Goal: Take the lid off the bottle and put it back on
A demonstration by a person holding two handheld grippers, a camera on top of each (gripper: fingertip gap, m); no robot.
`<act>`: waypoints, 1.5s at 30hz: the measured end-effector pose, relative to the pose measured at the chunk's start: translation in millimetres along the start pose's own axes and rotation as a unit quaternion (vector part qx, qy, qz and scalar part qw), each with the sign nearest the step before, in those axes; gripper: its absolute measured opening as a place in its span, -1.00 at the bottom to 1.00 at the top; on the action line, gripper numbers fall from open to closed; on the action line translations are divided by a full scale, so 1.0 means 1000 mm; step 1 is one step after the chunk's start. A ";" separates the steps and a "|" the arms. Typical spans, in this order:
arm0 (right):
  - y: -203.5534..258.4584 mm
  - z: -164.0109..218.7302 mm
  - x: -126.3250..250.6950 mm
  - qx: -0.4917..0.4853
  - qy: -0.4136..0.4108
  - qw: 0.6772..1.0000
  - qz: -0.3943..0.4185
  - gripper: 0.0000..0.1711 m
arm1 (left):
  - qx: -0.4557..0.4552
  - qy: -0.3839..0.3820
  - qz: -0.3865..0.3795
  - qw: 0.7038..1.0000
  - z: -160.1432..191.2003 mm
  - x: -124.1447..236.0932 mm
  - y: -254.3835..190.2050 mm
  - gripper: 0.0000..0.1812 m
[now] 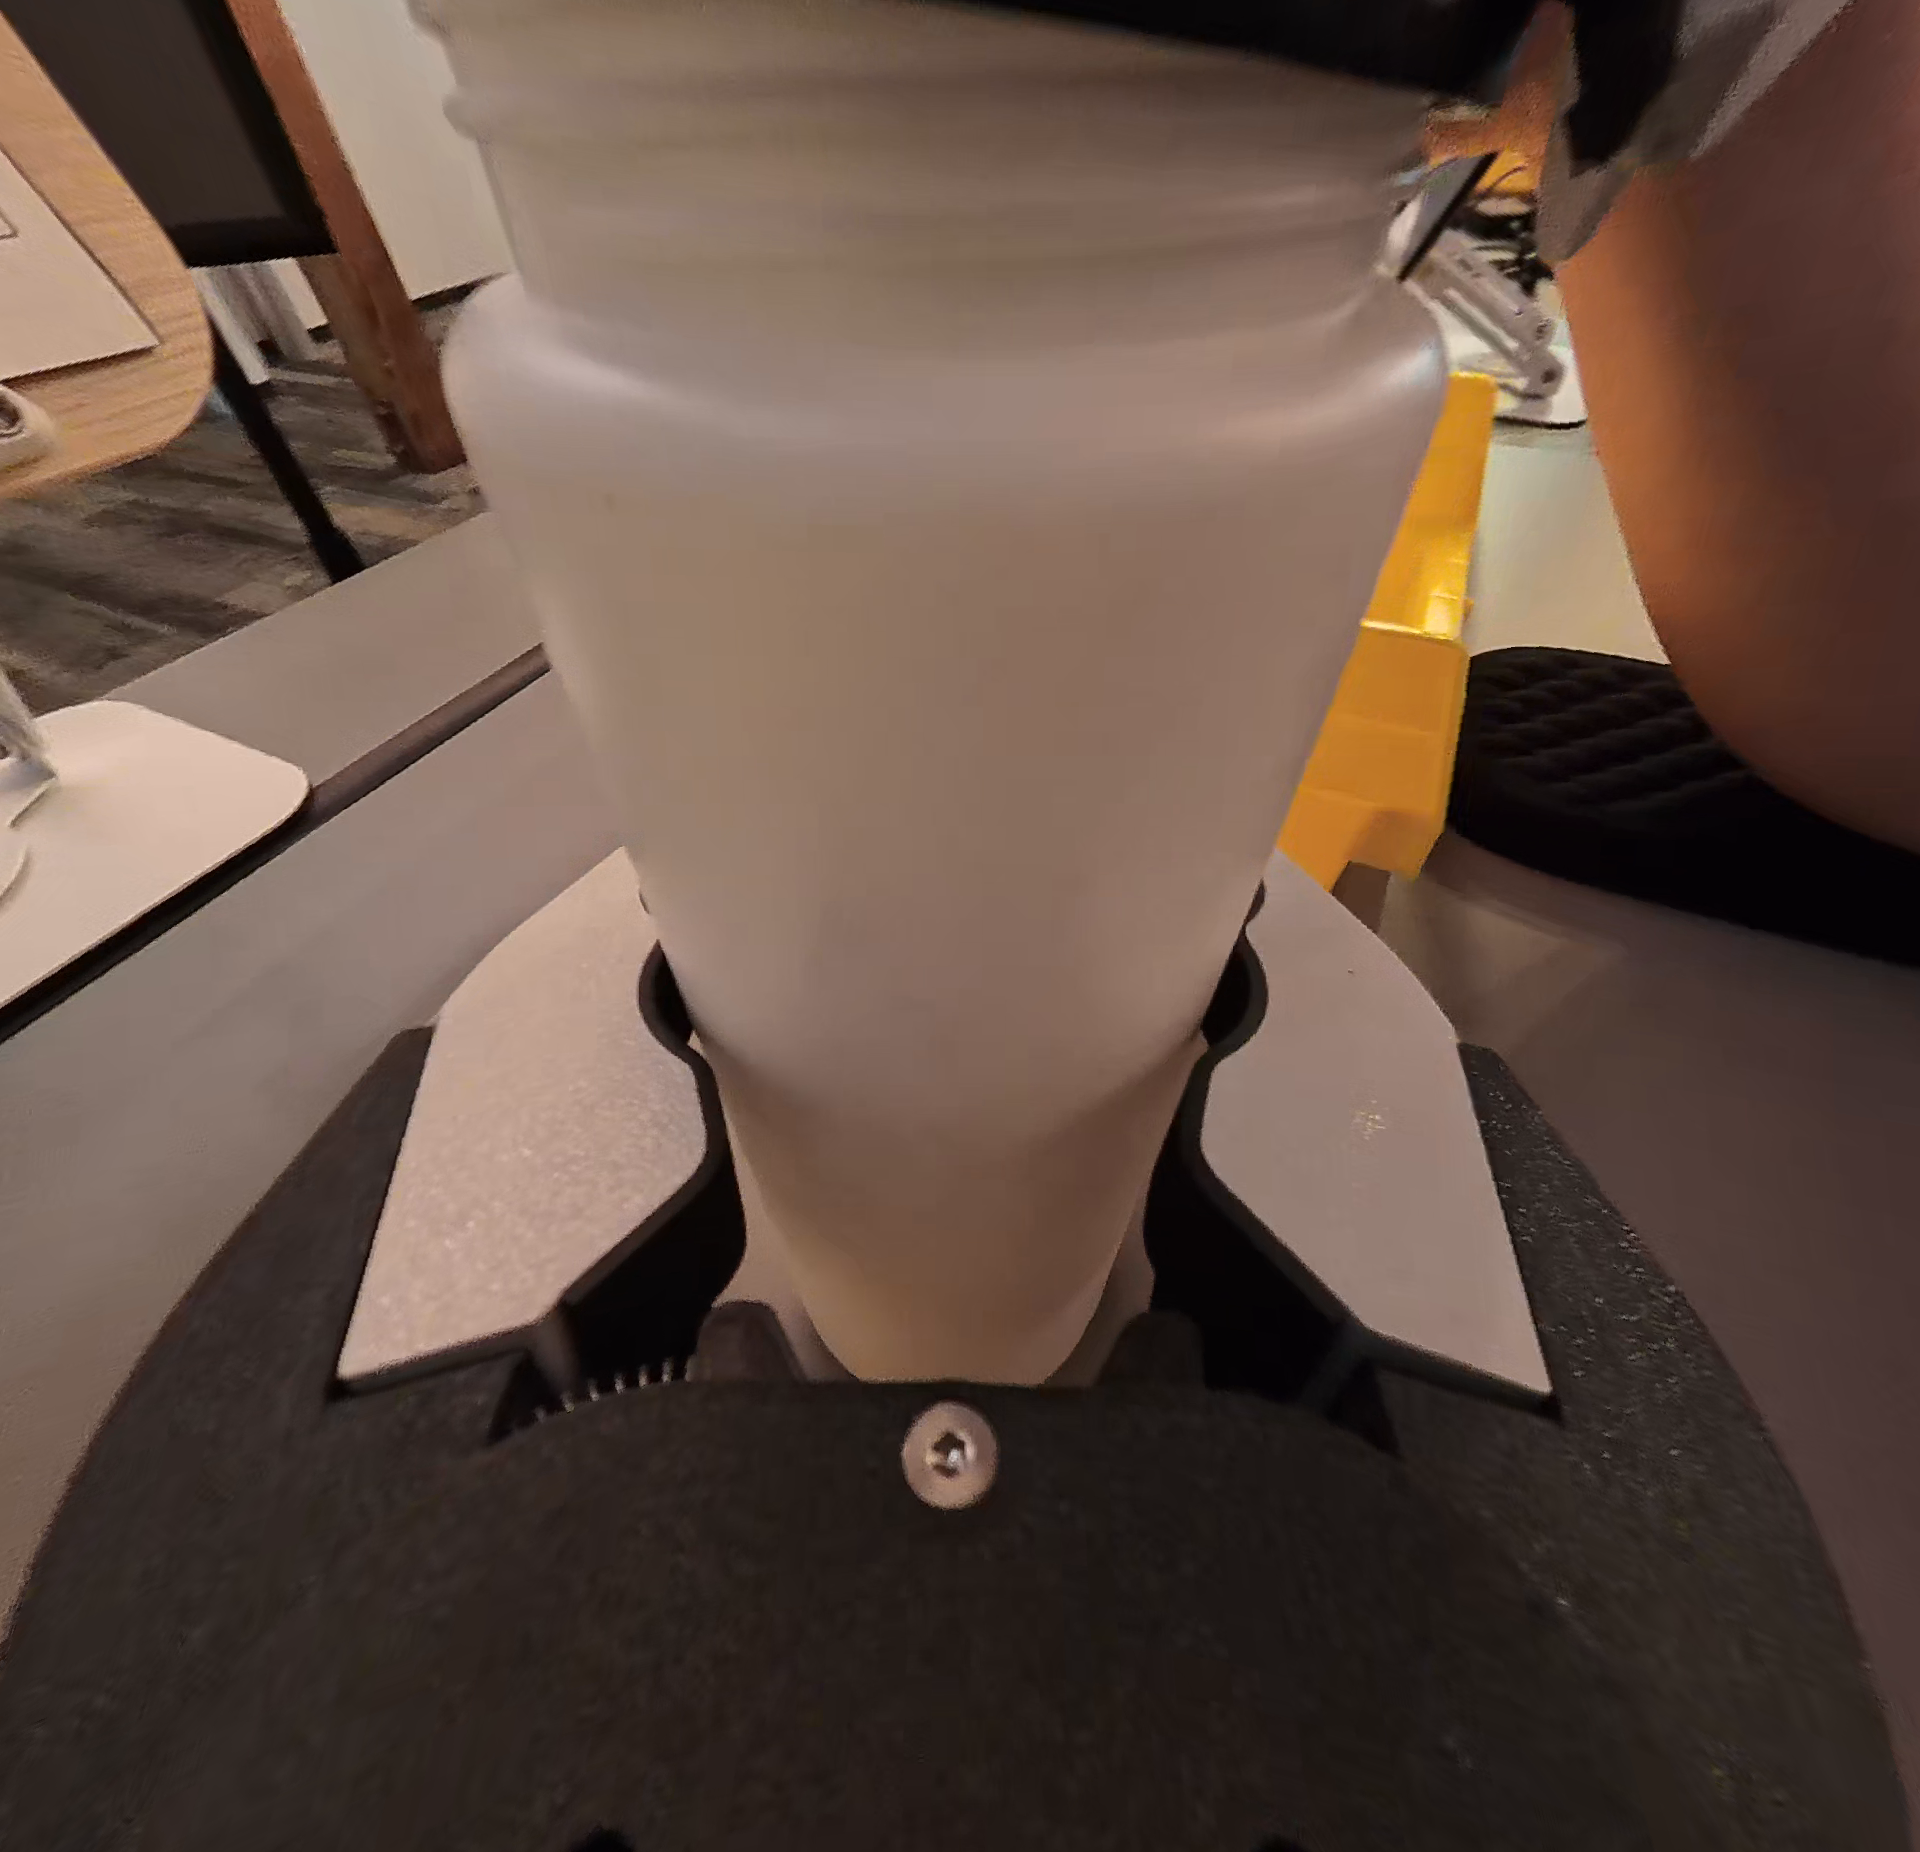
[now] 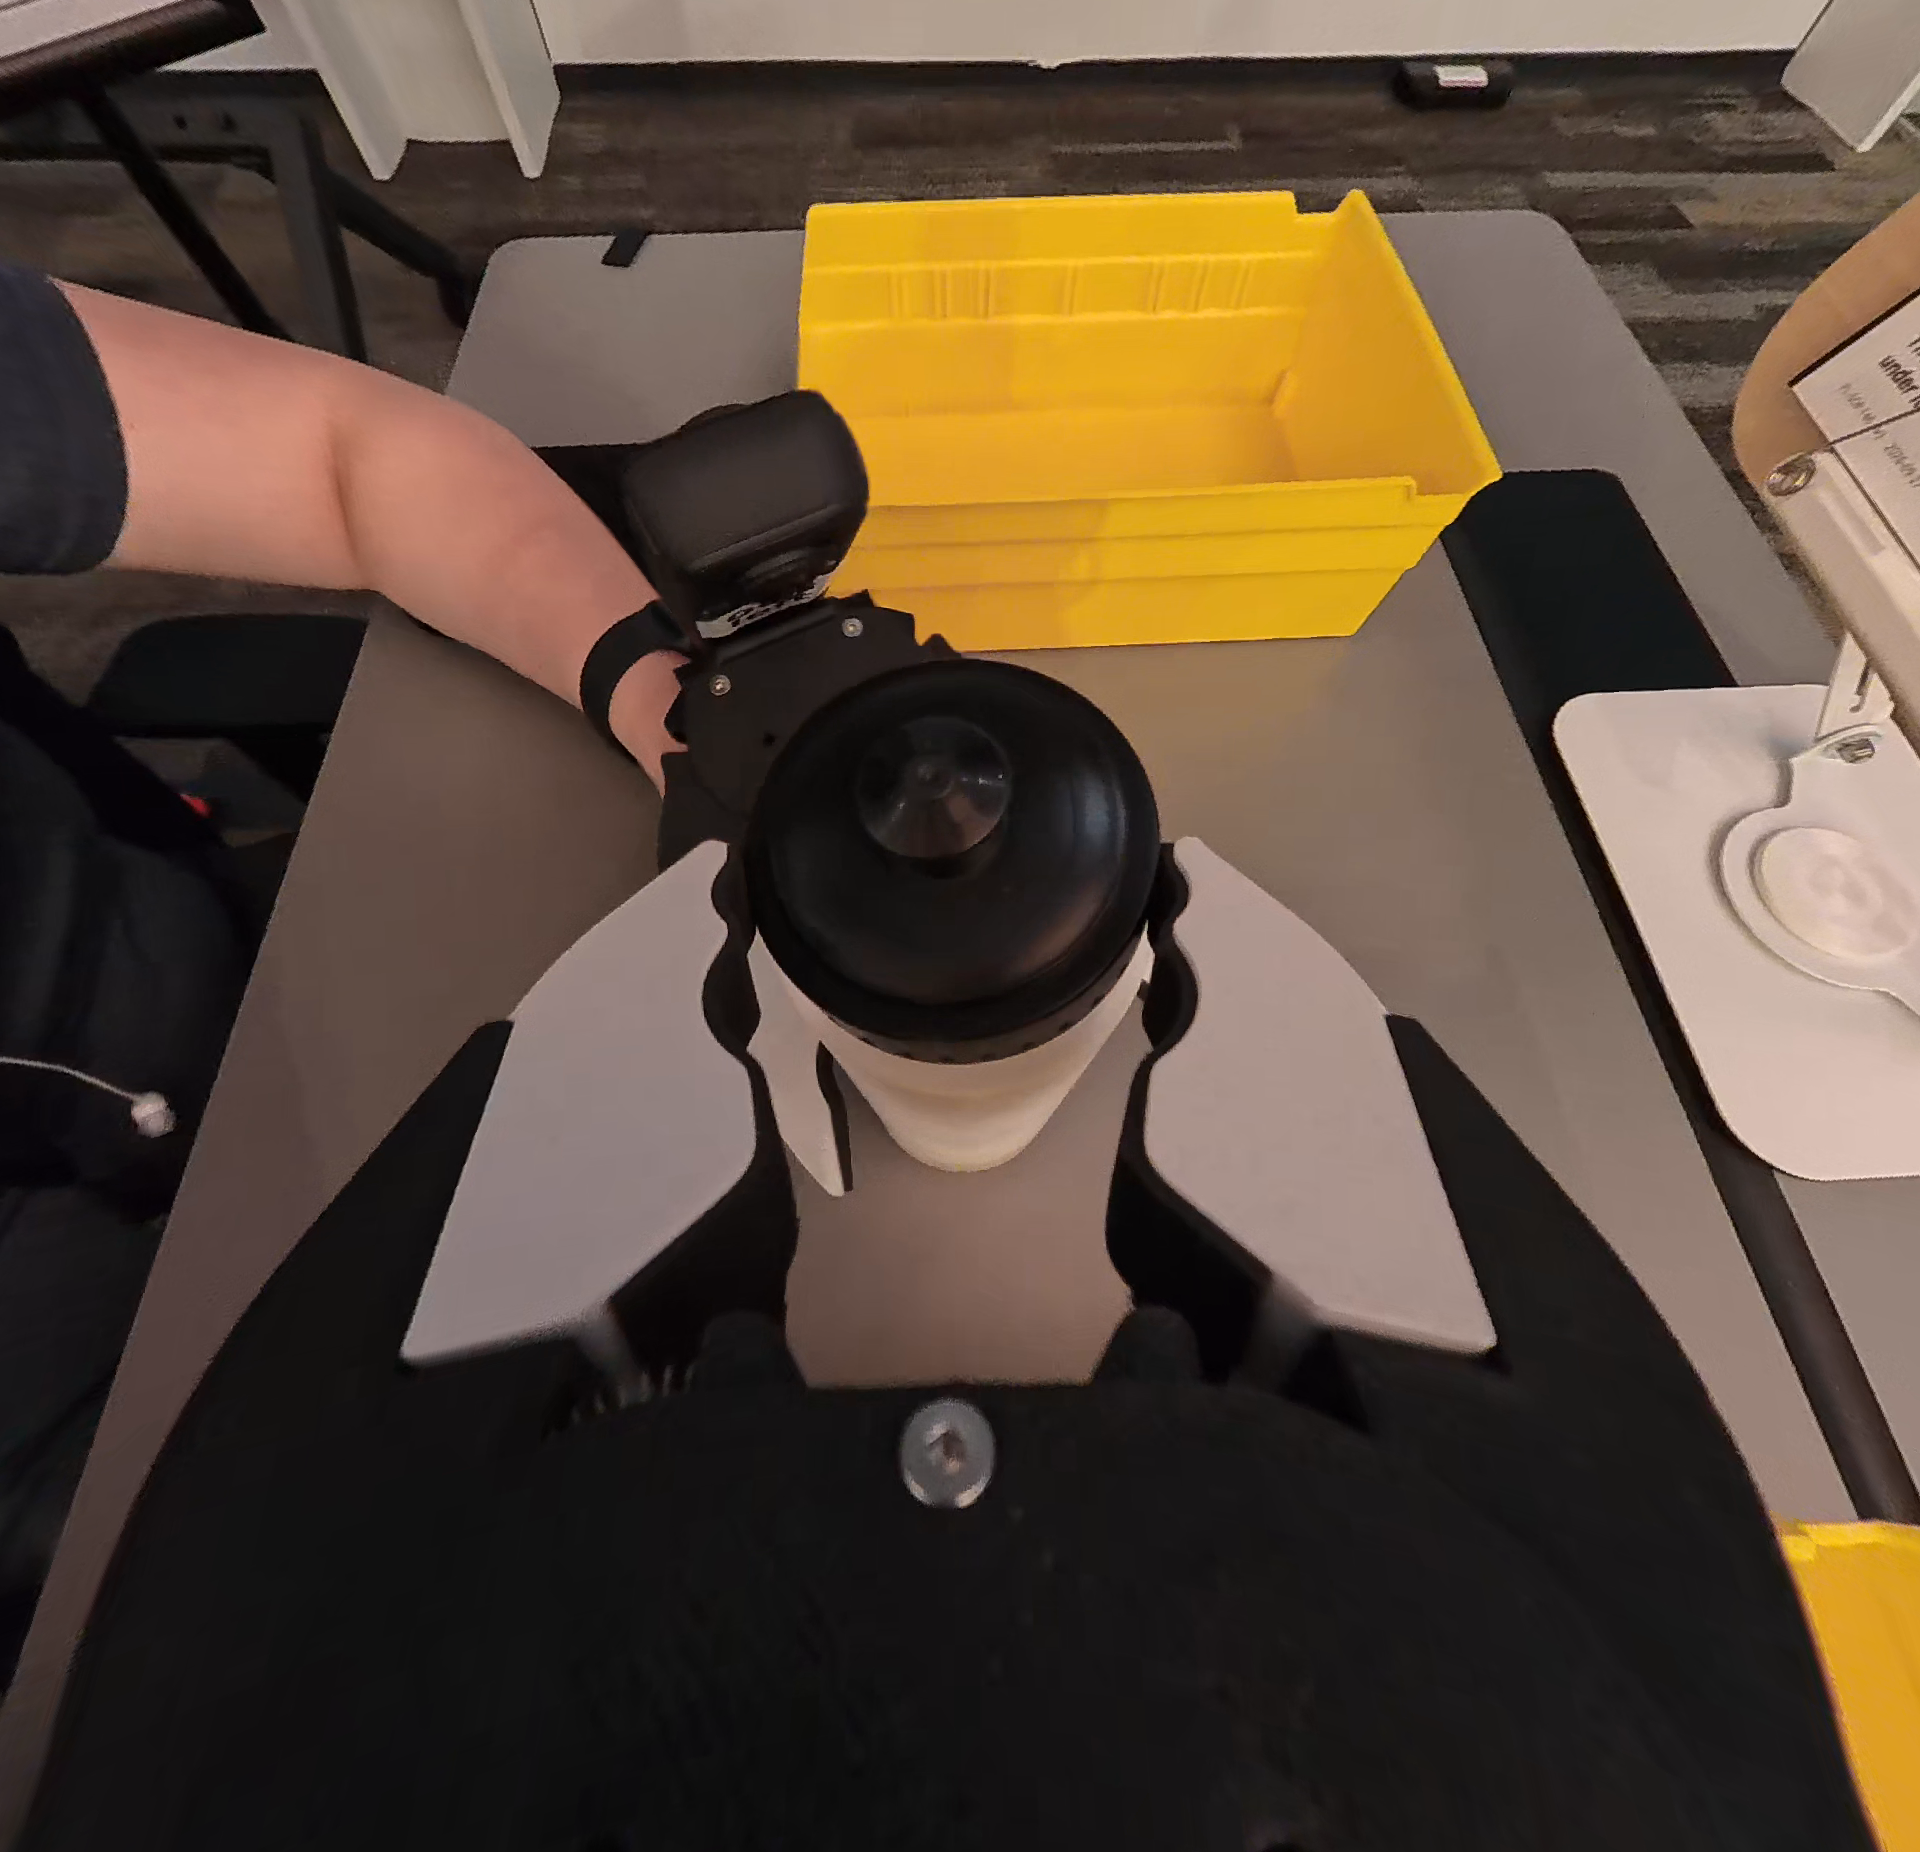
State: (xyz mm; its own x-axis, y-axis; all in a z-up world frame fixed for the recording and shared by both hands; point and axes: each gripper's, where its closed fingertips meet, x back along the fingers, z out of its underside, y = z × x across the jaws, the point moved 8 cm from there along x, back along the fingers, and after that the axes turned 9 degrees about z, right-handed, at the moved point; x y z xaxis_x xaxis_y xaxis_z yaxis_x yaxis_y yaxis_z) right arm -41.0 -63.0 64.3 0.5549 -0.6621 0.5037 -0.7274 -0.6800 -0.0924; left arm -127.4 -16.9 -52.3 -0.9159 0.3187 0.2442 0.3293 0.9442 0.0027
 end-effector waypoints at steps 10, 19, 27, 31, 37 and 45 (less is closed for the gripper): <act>0.008 -0.011 0.001 -0.051 0.031 0.994 0.094 -0.09 | 0.020 0.000 -0.050 0.999 0.001 0.001 -0.003 0.08; 0.015 -0.012 0.005 -0.023 0.067 0.986 0.150 -0.09 | 0.024 0.004 -0.066 0.998 0.001 0.004 0.001 0.09; 0.018 -0.031 0.003 -0.014 -0.061 0.989 0.134 -0.15 | 0.026 0.004 -0.078 0.997 0.002 0.005 0.002 0.09; 0.013 -0.025 -0.005 -0.024 -0.038 0.987 0.151 -0.12 | 0.027 0.004 -0.078 0.997 0.002 0.005 0.002 0.09; 0.011 -0.020 -0.012 -0.048 -0.020 0.989 0.141 -0.14 | 0.028 0.006 -0.079 0.996 0.001 0.005 0.002 0.09; 0.010 -0.016 -0.012 -0.044 -0.001 0.990 0.137 -0.12 | 0.029 0.009 -0.078 0.997 0.001 0.005 0.003 0.08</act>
State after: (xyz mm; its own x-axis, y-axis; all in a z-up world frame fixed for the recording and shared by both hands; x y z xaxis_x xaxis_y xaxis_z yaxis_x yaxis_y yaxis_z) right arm -61.2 -57.1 71.7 0.3325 -0.8189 0.4677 -0.8829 -0.4447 -0.1509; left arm -131.4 -12.3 -52.4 -0.9504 0.1670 0.2624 0.1694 0.9855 -0.0139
